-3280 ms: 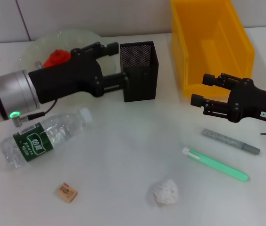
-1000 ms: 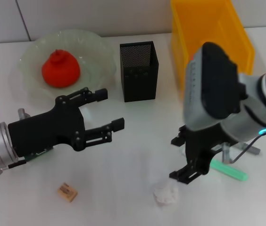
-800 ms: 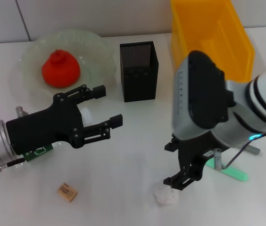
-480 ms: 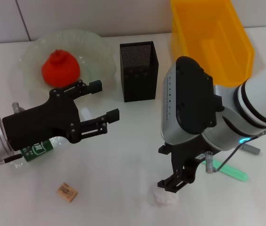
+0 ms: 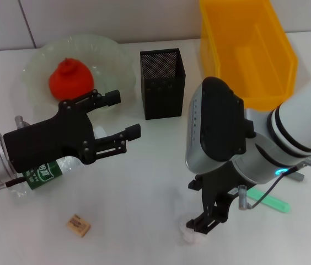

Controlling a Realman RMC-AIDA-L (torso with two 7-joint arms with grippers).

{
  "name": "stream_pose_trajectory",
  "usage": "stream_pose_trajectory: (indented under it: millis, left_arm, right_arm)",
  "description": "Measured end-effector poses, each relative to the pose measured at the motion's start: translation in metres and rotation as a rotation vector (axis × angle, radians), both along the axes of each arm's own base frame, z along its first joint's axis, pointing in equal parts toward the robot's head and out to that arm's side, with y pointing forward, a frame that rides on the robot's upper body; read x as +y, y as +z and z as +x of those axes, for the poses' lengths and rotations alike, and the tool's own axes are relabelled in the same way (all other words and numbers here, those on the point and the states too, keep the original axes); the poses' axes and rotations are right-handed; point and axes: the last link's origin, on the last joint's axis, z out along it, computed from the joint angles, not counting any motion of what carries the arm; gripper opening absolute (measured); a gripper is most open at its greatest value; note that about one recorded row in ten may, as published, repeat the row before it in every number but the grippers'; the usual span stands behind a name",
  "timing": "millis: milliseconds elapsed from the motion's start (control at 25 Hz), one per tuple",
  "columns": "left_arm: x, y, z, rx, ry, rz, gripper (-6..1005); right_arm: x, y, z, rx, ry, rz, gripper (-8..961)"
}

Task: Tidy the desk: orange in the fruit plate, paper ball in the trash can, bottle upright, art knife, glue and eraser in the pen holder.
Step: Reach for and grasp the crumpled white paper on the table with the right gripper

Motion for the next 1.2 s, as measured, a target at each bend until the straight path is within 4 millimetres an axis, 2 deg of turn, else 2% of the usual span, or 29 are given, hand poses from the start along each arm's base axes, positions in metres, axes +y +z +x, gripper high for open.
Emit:
stream_pose_trajectory:
  millis: [640, 1160, 1200]
  left_arm:
    - [-0.002, -0.002, -0.001, -0.005, 0.003, -0.008, 773]
    - [-0.002, 0.0, 0.0, -0.006, 0.0, -0.004, 769]
    - [-0.002, 0.0, 0.0, -0.006, 0.0, -0.004, 769]
  right_arm:
    - [-0.016, -0.014, 0.0, -0.029, -0.016, -0.052, 765]
    - [-0.015, -0.016, -0.002, -0.03, -0.053, -0.03, 763]
    - [-0.015, -0.016, -0.002, -0.031, -0.054, -0.031, 722]
